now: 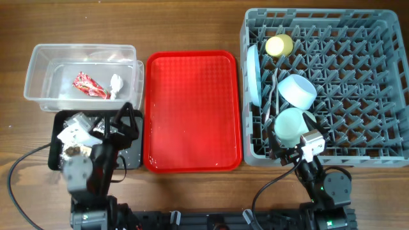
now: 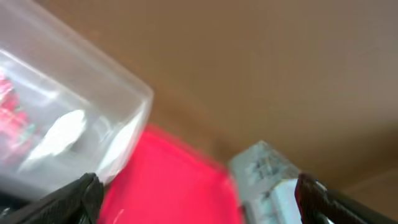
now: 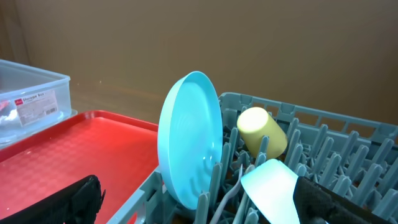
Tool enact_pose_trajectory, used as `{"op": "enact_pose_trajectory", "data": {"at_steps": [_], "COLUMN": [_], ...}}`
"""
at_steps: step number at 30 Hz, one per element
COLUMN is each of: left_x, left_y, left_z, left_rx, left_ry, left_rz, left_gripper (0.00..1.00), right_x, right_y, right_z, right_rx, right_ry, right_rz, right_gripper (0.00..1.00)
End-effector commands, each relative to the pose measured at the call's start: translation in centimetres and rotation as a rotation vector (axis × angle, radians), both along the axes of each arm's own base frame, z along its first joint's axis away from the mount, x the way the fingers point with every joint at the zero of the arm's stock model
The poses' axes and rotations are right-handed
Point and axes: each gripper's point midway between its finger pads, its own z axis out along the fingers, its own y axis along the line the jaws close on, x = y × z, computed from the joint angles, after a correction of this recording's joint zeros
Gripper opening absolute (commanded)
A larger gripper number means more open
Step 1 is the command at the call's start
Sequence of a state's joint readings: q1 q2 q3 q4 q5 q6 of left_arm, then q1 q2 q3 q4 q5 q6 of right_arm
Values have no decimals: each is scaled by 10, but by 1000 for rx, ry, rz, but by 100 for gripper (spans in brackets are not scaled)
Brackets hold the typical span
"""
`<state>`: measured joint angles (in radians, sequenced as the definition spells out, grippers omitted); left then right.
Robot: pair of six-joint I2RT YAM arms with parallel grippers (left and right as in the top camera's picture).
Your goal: Sort waste into correct bins and load items into the dishwasher rack
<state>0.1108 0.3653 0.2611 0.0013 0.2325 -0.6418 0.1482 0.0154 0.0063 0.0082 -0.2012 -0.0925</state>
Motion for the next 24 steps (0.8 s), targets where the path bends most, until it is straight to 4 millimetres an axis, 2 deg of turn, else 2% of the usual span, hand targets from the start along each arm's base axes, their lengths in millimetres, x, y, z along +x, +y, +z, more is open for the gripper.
{"op": "enact_pose_trajectory", "data": {"at_steps": [1, 4, 14, 24], "left_x": [-3, -7, -12, -15], "left_y": [-1, -2, -13, 16], "left_z": [15, 14, -29, -69], "left_rx": [25, 64, 280, 437], "left_ry": [-153, -212, -183, -4], "left_rz": [5, 4, -43, 116], "left_gripper": [100, 100, 100, 100], "right_x": [-1, -1, -1, -1], "right_y": [1, 1, 1, 1], "right_z": [4, 4, 4, 4], "right_rx": [-8, -8, -8, -8], "right_ry": [-21, -21, -21, -21], "right_rz": [4, 4, 4, 4], "right_gripper": [100, 100, 100, 100]}}
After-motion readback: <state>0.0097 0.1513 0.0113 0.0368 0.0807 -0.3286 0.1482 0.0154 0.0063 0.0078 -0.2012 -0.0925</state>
